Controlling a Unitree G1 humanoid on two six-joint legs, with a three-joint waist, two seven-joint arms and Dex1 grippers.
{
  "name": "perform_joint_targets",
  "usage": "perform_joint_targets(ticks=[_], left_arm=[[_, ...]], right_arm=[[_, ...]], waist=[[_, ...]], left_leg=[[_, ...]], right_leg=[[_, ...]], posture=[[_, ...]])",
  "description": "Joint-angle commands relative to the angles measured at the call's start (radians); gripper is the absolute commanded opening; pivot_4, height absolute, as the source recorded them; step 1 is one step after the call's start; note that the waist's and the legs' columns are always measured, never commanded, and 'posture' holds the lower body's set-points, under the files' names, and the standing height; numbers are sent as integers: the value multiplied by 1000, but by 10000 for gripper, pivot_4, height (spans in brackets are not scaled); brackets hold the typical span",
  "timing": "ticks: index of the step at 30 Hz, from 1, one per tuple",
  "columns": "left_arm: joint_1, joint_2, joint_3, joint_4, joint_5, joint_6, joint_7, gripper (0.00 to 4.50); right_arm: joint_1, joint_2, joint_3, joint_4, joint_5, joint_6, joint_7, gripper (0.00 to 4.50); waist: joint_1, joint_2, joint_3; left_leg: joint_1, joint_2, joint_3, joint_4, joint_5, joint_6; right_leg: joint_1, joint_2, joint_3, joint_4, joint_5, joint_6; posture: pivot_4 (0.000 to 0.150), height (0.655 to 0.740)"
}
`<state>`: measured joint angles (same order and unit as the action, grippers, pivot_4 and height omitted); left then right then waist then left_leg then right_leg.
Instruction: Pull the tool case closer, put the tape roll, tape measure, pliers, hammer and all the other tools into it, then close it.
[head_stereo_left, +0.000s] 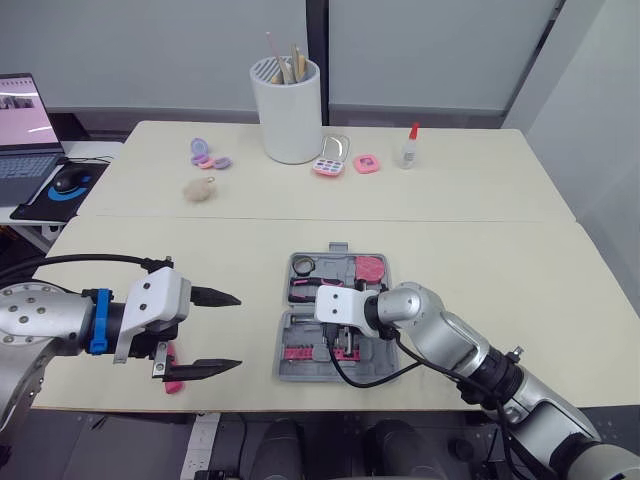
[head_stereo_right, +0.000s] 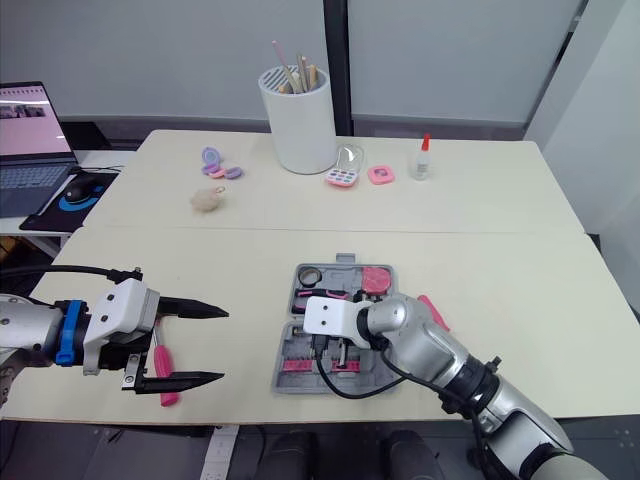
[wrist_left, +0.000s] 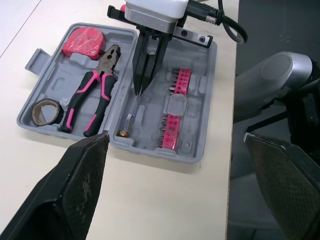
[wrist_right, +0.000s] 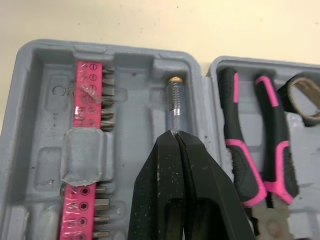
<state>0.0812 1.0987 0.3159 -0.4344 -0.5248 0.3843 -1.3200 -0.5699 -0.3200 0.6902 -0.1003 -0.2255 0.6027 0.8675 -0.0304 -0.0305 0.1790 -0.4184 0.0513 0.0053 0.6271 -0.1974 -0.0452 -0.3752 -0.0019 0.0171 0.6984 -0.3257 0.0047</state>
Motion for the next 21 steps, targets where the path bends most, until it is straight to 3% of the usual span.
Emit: perform_joint_targets(ticks=[1,21], left_arm=[[-11,6,7,-6,-2,-6,2,45000],[-22,7,-10,-7,5,-3,17,45000]], right_arm=[[-5,6,-7,0,-9,-26,-15,244],[34,17,-15,100,-21,-53,-54,244]], waist=[[0,0,0],[0,0,0]], left_leg=[[0,0,0,0,0,0],[0,0,0,0,0,0]], right_leg=[[0,0,0,0,0,0],[0,0,0,0,0,0]], posture=[[1500,7400],[1500,7400]])
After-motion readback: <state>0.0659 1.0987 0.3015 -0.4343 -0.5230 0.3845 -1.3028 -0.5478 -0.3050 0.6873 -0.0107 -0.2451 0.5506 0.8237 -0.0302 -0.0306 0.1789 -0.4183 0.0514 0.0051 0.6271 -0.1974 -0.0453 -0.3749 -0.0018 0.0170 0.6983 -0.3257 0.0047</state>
